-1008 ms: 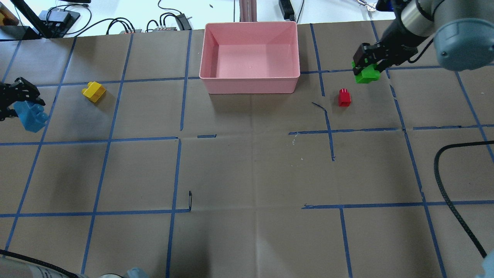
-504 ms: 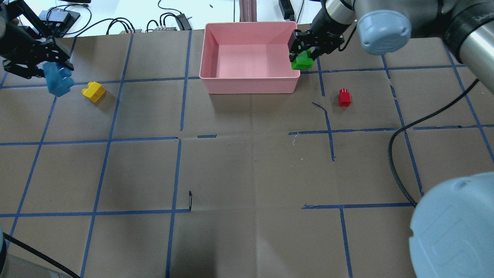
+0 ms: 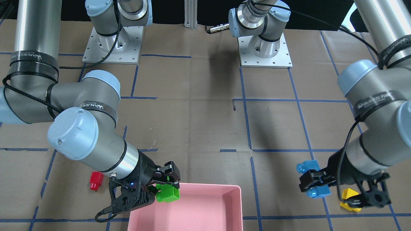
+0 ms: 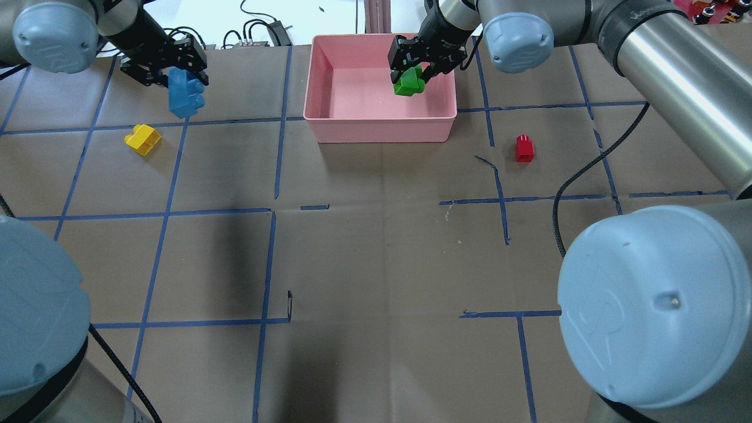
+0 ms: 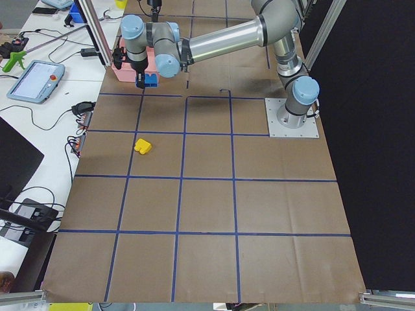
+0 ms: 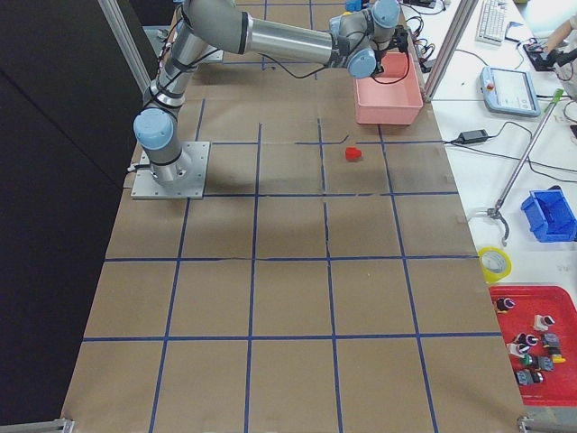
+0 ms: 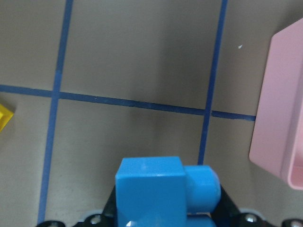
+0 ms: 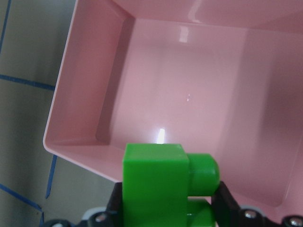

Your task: Put all blocks into box

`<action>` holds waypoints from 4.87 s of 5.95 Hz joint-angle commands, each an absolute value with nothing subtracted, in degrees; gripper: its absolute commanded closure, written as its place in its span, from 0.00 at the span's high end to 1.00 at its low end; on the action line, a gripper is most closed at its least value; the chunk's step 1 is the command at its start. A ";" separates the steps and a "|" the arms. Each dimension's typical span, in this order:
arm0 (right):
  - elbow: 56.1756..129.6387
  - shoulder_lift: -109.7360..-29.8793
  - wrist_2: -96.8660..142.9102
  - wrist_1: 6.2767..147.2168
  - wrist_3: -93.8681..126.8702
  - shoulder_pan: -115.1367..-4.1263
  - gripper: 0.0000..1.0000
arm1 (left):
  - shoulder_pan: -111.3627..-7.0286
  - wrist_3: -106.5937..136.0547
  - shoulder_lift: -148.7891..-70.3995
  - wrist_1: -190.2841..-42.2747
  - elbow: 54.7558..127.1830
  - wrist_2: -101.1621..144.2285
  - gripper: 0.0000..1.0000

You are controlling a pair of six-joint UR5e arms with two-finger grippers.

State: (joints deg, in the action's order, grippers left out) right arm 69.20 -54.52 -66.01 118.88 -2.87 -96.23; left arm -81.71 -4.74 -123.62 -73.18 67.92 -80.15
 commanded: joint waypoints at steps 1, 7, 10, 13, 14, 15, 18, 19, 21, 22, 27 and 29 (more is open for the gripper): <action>66.90 -53.62 -66.09 124.98 -2.90 -96.24 1.00 | -86.55 -4.14 -129.00 -73.21 61.03 -80.33 0.27; 69.60 -65.98 -83.01 101.36 -20.68 -87.30 1.00 | -100.54 23.71 -134.91 -69.00 56.25 -88.68 0.41; 92.71 -75.21 -87.45 115.28 -21.90 -83.41 0.99 | -100.02 24.62 -135.10 -57.99 56.86 -88.33 0.98; 101.95 -73.14 -87.98 125.77 -5.95 -83.32 0.99 | -85.48 5.43 -126.77 -74.47 58.09 -88.24 0.98; 101.87 -70.34 -87.98 125.86 -5.11 -83.23 0.99 | -80.38 -2.82 -125.17 -75.57 60.36 -88.42 0.99; 101.87 -67.62 -87.89 127.43 -3.97 -82.80 0.99 | -75.72 -9.51 -123.33 -75.76 62.99 -88.42 0.99; 101.16 -62.15 -87.98 134.63 -2.64 -82.70 0.99 | -63.05 -36.48 -126.28 -74.62 67.85 -84.40 0.97; 100.90 -60.49 -87.98 137.69 -2.64 -82.71 0.99 | -63.10 -44.13 -130.13 -74.10 67.42 -84.38 0.96; 101.77 -60.03 -88.15 138.43 -2.72 -82.79 0.99 | -64.07 -57.09 -137.43 -64.38 67.50 -84.29 0.98; 101.86 -60.03 -88.15 138.43 -2.64 -82.79 0.87 | -64.07 -58.52 -137.98 -64.25 67.59 -84.29 0.98; 100.38 -61.42 -88.24 138.08 -3.16 -82.79 0.09 | -64.07 -58.09 -136.67 -64.34 70.93 -85.51 0.76; 97.13 -67.47 -94.29 129.87 -4.39 -82.88 0.09 | -64.07 -58.10 -136.32 -64.60 70.40 -92.16 0.46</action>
State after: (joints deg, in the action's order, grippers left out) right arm 98.55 -64.69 -92.24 134.49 -3.75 -82.84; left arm -64.08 -58.10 -136.54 -64.45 70.69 -88.95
